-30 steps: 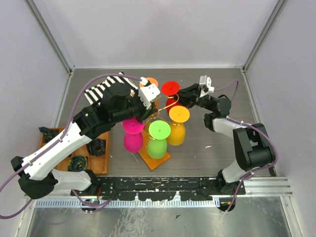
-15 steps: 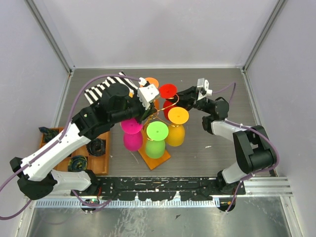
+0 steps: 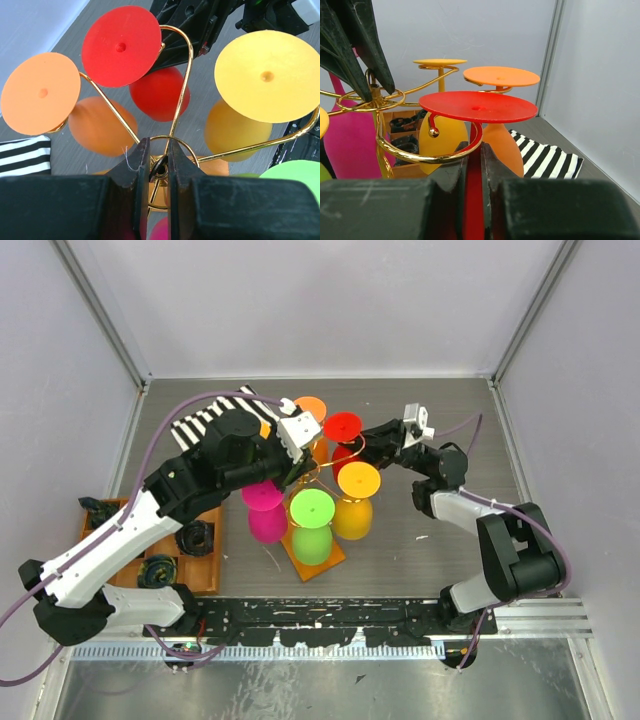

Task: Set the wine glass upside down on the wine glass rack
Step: Turn the wine glass upside down at the wine rack.

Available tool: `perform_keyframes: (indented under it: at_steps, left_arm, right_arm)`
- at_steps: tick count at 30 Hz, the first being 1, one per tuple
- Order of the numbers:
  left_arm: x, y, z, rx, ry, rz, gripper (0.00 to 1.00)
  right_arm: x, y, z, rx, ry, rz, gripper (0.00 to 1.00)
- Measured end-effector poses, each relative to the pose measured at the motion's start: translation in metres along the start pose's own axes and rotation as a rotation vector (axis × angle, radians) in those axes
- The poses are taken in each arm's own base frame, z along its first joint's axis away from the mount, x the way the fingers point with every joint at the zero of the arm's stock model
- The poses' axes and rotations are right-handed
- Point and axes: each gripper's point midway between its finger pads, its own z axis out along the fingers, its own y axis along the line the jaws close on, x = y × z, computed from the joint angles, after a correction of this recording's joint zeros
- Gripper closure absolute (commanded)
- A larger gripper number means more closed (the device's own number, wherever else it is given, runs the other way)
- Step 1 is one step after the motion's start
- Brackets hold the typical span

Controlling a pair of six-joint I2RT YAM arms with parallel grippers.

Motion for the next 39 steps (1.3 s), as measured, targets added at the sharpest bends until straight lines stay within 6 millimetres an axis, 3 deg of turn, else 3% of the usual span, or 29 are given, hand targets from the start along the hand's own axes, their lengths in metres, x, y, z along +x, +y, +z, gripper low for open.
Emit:
perform_keyframes:
  at_steps: [4, 12, 17, 32, 39]
  left_arm:
    - [0.000, -0.001, 0.000, 0.003, -0.002, 0.001, 1.00]
    - [0.001, 0.002, 0.000, -0.012, 0.002, 0.003, 1.00]
    - [0.001, 0.003, 0.000, -0.013, 0.002, 0.002, 1.00]
    - [0.002, 0.002, 0.001, -0.010, 0.000, -0.001, 1.00]
    - [0.001, 0.002, 0.002, -0.012, -0.004, -0.001, 1.00]
  right_arm:
    - [-0.003, 0.007, 0.002, -0.010, -0.007, -0.006, 0.99]
    - [0.001, 0.039, 0.002, -0.101, 0.014, 0.004, 0.99]
    - [0.001, 0.045, -0.001, -0.105, 0.014, 0.000, 1.00]
    - [-0.022, 0.029, -0.008, 0.066, -0.060, -0.121, 0.99]
    - [-0.023, 0.018, -0.011, 0.136, -0.048, -0.158, 0.99]
